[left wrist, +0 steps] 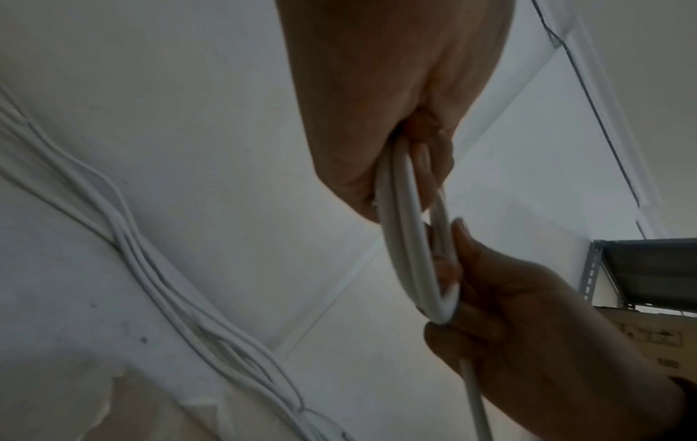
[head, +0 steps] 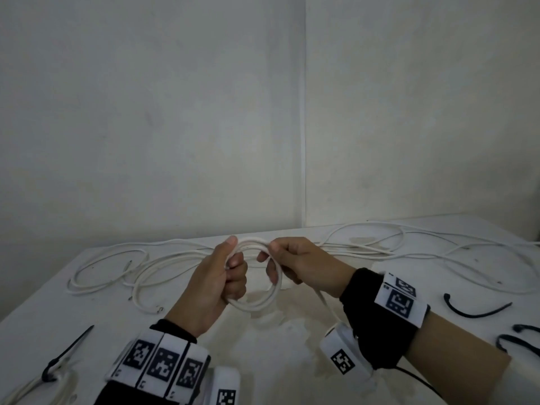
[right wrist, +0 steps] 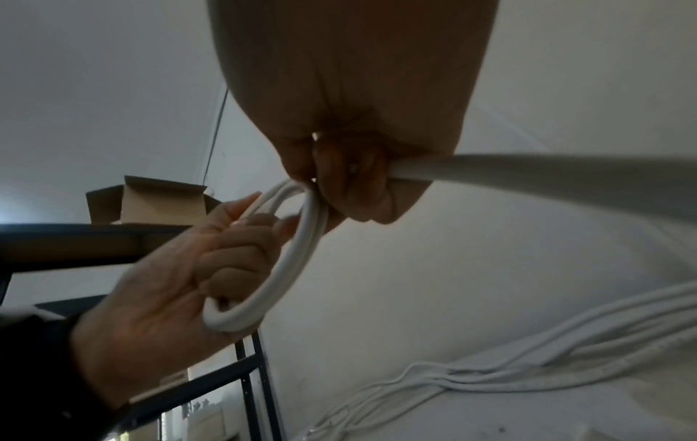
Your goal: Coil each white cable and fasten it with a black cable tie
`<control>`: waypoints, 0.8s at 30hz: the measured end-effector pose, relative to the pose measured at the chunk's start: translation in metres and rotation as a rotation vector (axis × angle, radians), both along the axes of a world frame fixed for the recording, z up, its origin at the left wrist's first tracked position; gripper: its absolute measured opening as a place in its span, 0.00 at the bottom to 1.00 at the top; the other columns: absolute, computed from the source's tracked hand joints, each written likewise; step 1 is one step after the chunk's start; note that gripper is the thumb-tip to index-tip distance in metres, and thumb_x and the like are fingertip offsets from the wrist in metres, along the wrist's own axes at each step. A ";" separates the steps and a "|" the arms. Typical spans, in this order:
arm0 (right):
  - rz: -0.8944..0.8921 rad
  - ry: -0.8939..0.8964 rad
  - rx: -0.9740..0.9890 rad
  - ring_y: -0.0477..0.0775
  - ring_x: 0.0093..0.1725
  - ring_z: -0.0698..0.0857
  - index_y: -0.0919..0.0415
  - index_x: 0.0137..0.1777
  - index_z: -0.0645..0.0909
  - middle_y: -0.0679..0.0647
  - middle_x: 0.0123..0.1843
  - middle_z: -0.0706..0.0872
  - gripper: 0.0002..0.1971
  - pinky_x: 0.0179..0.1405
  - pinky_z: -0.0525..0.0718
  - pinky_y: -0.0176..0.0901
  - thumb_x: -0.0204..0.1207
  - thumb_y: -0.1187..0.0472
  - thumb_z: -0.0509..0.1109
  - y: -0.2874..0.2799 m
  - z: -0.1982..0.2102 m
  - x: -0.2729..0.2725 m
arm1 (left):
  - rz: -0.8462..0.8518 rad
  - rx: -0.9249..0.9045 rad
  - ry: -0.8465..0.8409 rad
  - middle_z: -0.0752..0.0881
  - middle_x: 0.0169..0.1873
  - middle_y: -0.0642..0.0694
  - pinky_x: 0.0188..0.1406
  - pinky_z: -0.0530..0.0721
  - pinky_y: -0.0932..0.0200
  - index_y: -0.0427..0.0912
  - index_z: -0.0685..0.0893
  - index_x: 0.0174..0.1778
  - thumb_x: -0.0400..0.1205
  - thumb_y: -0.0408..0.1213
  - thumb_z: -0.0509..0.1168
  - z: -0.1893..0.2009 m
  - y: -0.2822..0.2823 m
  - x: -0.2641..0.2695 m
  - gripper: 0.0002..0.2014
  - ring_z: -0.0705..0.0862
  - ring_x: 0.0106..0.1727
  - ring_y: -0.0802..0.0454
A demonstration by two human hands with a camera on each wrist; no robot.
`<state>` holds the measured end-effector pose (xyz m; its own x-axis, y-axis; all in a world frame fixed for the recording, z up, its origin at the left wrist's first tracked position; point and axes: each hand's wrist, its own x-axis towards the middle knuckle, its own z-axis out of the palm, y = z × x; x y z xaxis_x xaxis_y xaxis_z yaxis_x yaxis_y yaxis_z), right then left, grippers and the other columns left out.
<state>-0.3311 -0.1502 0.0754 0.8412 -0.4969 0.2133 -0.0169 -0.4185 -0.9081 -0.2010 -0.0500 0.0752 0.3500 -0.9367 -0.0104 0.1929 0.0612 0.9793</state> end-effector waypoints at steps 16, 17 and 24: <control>-0.074 0.017 -0.103 0.35 0.19 0.73 0.57 0.36 0.76 0.52 0.25 0.76 0.16 0.25 0.69 0.22 0.85 0.62 0.54 -0.005 0.012 0.000 | -0.016 0.042 -0.112 0.61 0.15 0.54 0.17 0.63 0.68 0.43 0.63 0.27 0.86 0.42 0.49 0.004 0.000 0.000 0.20 0.58 0.14 0.60; -0.081 0.006 -0.104 0.35 0.20 0.73 0.57 0.36 0.77 0.51 0.25 0.76 0.16 0.26 0.69 0.22 0.85 0.62 0.54 -0.005 0.012 0.000 | -0.002 0.030 -0.095 0.60 0.15 0.54 0.16 0.62 0.68 0.43 0.62 0.27 0.86 0.41 0.49 0.005 -0.001 -0.002 0.20 0.57 0.14 0.60; -0.132 -0.105 -0.082 0.37 0.19 0.70 0.55 0.35 0.78 0.49 0.26 0.77 0.18 0.23 0.67 0.23 0.85 0.63 0.54 -0.005 0.006 -0.004 | -0.011 -0.020 0.057 0.59 0.15 0.54 0.16 0.62 0.66 0.44 0.62 0.26 0.85 0.44 0.49 0.002 -0.004 -0.007 0.20 0.56 0.14 0.60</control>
<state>-0.3354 -0.1555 0.0815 0.7409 -0.5788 0.3407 0.0160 -0.4919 -0.8705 -0.2080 -0.0544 0.0768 0.3390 -0.9407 -0.0113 0.2488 0.0781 0.9654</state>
